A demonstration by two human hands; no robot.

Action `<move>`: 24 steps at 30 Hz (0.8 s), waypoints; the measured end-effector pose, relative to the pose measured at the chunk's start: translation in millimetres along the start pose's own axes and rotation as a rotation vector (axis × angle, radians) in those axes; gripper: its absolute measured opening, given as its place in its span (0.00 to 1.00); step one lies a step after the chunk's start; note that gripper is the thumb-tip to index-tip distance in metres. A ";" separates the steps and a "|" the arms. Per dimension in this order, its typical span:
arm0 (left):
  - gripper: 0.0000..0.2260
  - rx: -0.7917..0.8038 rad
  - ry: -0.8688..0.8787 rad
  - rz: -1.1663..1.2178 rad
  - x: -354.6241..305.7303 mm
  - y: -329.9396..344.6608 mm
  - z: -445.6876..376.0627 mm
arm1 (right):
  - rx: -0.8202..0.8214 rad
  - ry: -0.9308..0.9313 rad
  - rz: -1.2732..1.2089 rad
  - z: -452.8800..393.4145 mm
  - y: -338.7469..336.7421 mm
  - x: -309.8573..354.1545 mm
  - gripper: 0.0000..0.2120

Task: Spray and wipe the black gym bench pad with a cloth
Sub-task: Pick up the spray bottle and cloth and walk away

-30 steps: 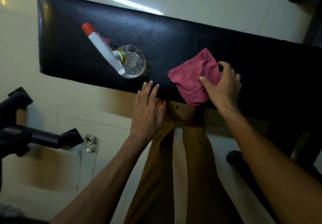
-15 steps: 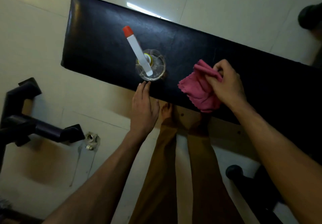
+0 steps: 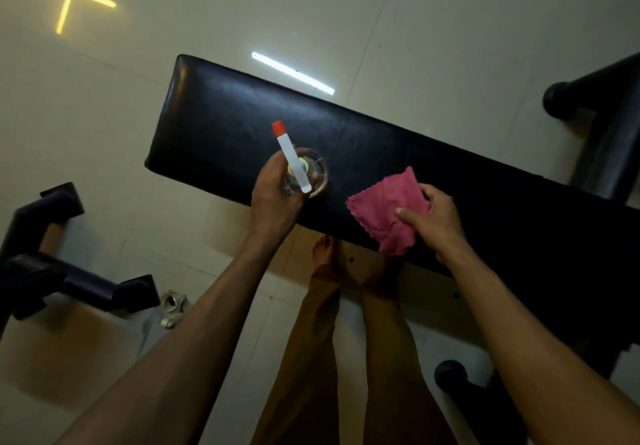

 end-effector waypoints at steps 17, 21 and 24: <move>0.16 -0.245 -0.158 0.145 -120.9 -91.8 166.7 | 0.029 -0.366 0.022 171.6 -58.1 88.3 0.25; 0.17 -0.357 -0.199 0.198 -152.0 -121.3 232.2 | 0.147 -0.511 0.062 212.7 -34.1 127.5 0.23; 0.15 -0.470 -0.212 0.288 -162.5 -143.9 280.5 | 0.253 -0.609 0.096 245.0 -3.2 157.0 0.23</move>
Point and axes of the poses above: each hand's wrist, its own z-axis away from the middle knuckle, its own y-axis out of the palm, x = y × z, the point moved 2 cm from there along -z, towards the middle knuckle, and after that the axes turned 9 degrees about x, right-handed, at the moved point
